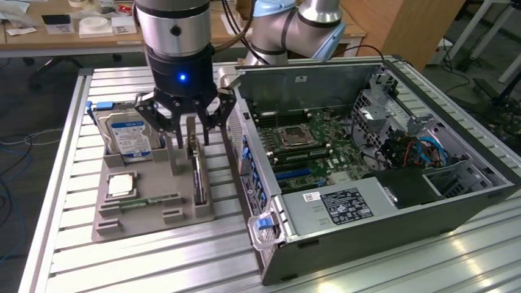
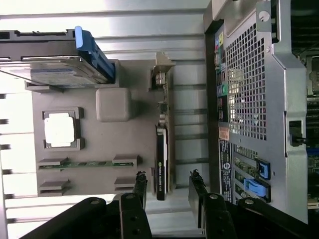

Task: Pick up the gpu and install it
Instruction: 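Pick up the gpu and move the gpu toward the slot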

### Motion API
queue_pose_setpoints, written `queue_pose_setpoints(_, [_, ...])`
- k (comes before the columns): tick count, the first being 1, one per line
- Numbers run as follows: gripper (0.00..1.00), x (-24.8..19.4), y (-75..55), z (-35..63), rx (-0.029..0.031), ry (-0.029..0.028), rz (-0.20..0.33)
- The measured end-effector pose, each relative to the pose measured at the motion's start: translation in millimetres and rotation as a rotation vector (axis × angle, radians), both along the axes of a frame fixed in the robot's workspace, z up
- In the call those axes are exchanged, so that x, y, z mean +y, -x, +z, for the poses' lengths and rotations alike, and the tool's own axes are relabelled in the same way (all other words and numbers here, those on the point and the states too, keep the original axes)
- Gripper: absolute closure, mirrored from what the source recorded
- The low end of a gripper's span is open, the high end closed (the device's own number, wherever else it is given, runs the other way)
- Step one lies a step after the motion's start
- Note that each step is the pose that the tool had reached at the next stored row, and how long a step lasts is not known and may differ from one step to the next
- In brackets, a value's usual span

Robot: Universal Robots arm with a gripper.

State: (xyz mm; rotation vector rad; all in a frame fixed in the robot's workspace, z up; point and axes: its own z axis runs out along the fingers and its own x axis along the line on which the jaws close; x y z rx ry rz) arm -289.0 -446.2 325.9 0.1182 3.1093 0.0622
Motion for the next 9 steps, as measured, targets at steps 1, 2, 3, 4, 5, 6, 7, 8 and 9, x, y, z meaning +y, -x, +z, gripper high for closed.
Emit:
queue_pose_setpoints(1, [0.53,0.2,-0.1,-1.8,-0.0001,-0.0001,0.000])
queue_pose_setpoints(2, [0.53,0.4,-0.1,-3.5,0.0000,0.0000,0.000])
queue_pose_setpoints(3, [0.53,0.6,0.0,-5.2,0.0000,0.0000,0.000])
queue_pose_setpoints(4, [0.53,0.9,0.0,-7.0,0.0000,0.0000,0.000])
queue_pose_setpoints(5, [0.53,1.1,0.0,-8.8,0.0000,0.0000,0.000])
queue_pose_setpoints(6, [0.53,1.3,0.0,-10.6,0.0000,0.0000,0.000])
queue_pose_setpoints(7, [0.53,1.6,0.0,-12.3,0.0000,0.0000,0.000])
queue_pose_setpoints(8, [0.53,1.9,0.0,-14.3,0.0000,0.0000,0.000])
queue_pose_setpoints(9, [0.53,2.1,0.1,-16.1,0.0000,0.0000,0.000])
